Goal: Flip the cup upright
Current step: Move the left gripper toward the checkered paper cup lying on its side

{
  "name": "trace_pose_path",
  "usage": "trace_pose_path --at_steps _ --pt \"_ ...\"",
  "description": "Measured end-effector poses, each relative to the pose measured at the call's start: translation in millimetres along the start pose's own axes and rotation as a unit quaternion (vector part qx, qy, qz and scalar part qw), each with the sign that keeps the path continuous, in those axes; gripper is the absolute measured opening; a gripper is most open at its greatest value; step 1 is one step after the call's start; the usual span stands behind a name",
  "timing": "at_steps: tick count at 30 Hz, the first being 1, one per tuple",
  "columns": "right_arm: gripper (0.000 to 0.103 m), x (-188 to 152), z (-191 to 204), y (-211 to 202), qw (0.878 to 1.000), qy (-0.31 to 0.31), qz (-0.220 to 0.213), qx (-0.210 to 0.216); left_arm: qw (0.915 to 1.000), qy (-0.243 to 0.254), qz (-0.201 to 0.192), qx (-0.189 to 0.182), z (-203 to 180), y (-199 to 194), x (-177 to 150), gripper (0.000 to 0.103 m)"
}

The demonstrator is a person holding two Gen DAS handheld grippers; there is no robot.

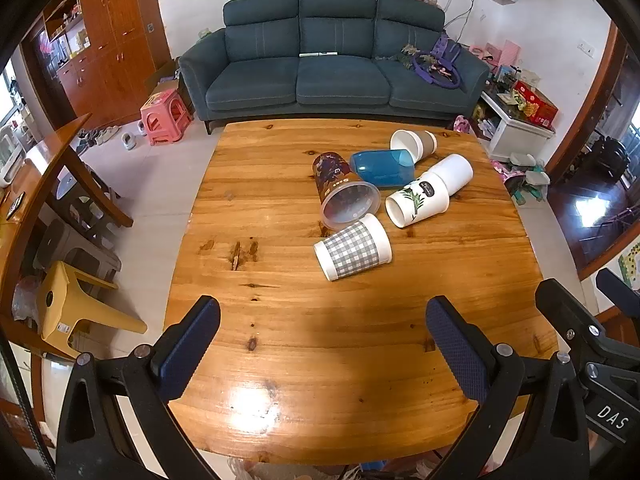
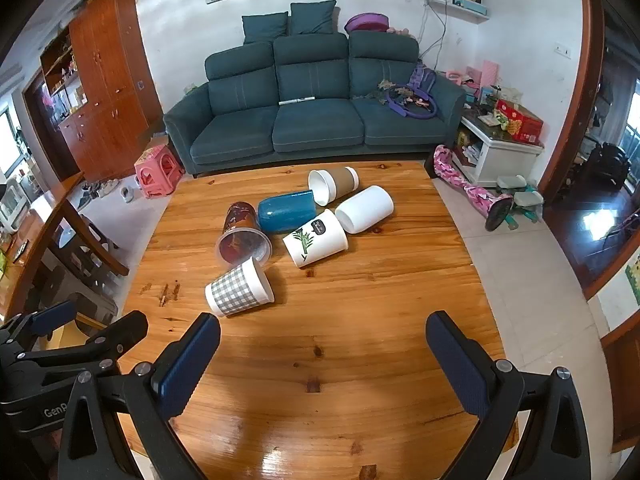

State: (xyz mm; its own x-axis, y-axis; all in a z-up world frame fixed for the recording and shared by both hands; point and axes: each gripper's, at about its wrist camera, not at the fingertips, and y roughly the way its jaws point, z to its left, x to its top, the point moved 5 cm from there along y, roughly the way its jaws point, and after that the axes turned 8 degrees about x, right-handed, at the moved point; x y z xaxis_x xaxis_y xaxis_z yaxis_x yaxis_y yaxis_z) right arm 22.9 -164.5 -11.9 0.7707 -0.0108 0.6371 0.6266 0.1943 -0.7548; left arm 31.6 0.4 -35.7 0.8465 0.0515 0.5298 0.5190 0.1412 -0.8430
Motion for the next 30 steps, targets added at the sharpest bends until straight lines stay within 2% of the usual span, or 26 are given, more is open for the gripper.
trace_pose_path --at_steps 6,14,18,24,30 --pt "0.103 -0.8 1.0 2.7 1.000 0.001 0.004 0.002 1.0000 0.004 -0.004 -0.001 -1.3 4.2 1.6 0.103" --pt "0.103 -1.2 0.4 7.9 1.000 0.000 0.006 0.000 0.9990 0.036 -0.026 -0.009 -8.6 13.1 2.9 0.102" --pt "0.103 -3.7 -4.0 15.6 1.000 0.004 0.009 0.000 0.9975 0.060 -0.023 -0.028 -9.6 22.4 6.9 0.102" --pt "0.103 -6.4 -9.1 28.5 1.000 0.014 0.017 0.005 0.9969 0.068 -0.030 -0.027 -3.7 33.1 11.2 0.102" --pt "0.103 -11.4 -13.6 39.9 0.999 0.022 0.026 0.014 0.9939 0.100 -0.027 -0.040 -5.1 50.1 14.4 0.102"
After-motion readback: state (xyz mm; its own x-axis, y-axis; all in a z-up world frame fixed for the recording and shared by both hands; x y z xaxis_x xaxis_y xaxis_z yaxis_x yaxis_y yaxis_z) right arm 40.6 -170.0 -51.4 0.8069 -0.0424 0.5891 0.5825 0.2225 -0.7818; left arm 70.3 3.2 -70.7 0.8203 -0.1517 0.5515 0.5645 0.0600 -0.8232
